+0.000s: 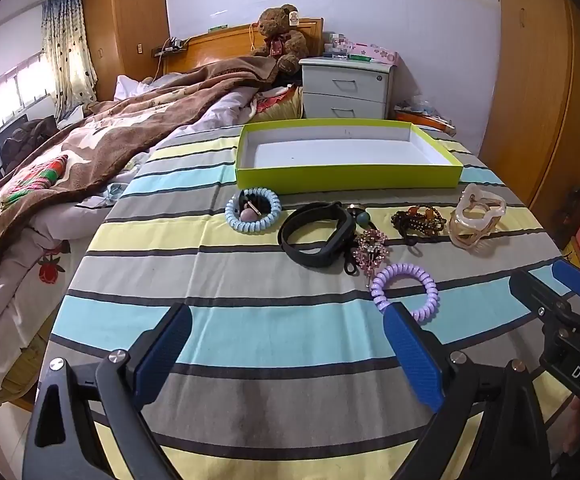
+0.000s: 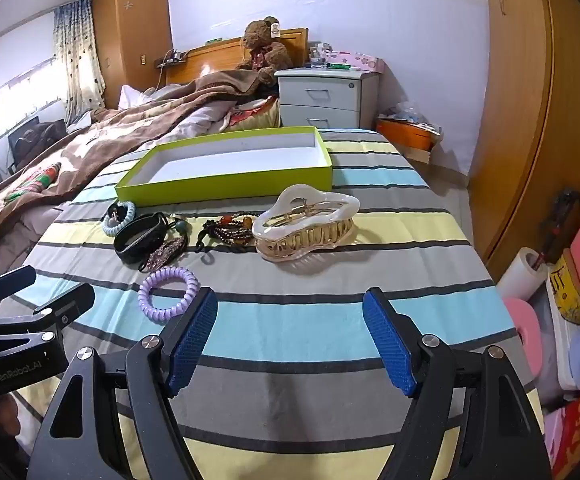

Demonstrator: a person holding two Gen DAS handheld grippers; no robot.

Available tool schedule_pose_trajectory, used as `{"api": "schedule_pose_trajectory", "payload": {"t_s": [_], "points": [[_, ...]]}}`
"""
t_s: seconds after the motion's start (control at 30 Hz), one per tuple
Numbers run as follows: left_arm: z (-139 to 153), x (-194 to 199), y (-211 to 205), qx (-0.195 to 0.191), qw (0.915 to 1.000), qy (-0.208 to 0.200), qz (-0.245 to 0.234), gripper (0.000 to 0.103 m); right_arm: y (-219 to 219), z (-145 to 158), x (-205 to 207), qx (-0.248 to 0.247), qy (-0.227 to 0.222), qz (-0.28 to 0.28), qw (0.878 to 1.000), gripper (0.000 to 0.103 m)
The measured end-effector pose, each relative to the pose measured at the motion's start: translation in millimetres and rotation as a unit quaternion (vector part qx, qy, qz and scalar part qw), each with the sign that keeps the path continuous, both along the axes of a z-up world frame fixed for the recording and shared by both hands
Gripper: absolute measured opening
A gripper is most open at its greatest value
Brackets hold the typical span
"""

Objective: Organize jewelry

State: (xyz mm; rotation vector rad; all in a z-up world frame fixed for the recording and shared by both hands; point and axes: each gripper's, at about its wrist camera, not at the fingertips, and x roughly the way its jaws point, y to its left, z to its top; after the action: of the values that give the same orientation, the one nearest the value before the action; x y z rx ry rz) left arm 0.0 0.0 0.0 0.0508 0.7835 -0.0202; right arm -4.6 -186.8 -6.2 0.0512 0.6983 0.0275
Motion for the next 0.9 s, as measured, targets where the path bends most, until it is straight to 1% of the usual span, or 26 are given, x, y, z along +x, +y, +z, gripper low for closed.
{"api": "schedule_pose_trajectory", "payload": {"t_s": [0.03,0.23,0.3,0.47,0.63,0.73,0.87,0.9], "points": [[0.1,-0.2,0.3,-0.005,1.0000,-0.004,-0.001,0.098,1.3,-0.5,0.2,-0.008,0.003,0.001,1.000,0.075],[-0.3,-1.9,4.8,-0.010,0.9999,0.001,-0.003,0.096,3.7,-1.9,-1.3,-0.006,0.001,0.002,1.000,0.075],[-3.6,-0.7,2.1,-0.009,0.9999,0.011,-0.006,0.096,1.7,4.0,2.1,-0.006,0.002,0.002,1.000,0.075],[-5.2,6.2,3.0,-0.030,0.9991,0.028,-0.011,0.096,5.0,4.3,0.3,-0.010,-0.008,0.003,1.000,0.075],[-2.7,8.7,2.4,-0.031,0.9991,0.023,-0.014,0.096,6.3,3.7,5.1,0.001,-0.006,0.009,1.000,0.075],[0.7,8.8,4.6,-0.033,0.9992,0.016,-0.013,0.096,8.9,2.8,8.0,-0.003,-0.004,0.013,1.000,0.075],[2.1,10.3,11.0,-0.049,0.9987,0.013,-0.007,0.096,10.3,2.3,8.8,-0.003,-0.006,0.017,1.000,0.075],[1.9,10.6,11.7,-0.046,0.9989,0.011,-0.002,0.096,10.3,2.8,7.7,-0.003,-0.007,0.016,1.000,0.075]]}}
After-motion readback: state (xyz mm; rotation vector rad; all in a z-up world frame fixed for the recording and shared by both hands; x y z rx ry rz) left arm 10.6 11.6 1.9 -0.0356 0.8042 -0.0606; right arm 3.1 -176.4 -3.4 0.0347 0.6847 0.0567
